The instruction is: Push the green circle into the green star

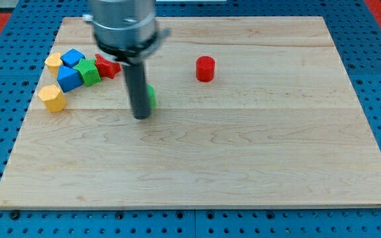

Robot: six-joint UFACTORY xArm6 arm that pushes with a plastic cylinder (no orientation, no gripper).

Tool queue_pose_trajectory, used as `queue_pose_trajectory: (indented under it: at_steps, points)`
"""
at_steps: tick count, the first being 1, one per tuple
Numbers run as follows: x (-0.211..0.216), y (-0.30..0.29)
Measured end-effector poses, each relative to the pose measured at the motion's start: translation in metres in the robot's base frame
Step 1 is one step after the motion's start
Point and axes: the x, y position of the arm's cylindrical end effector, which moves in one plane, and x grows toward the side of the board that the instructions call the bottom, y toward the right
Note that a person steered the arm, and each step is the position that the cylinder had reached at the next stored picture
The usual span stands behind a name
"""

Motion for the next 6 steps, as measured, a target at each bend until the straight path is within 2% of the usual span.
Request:
queue_pose_trajectory:
  at_steps: [1,2,3,5,6]
  points:
    - [-0.016,-0.046]
    - [0.020,0.031]
    - [0.001,0.103]
    - [-0.034,-0.026]
    - [-0.045,-0.032]
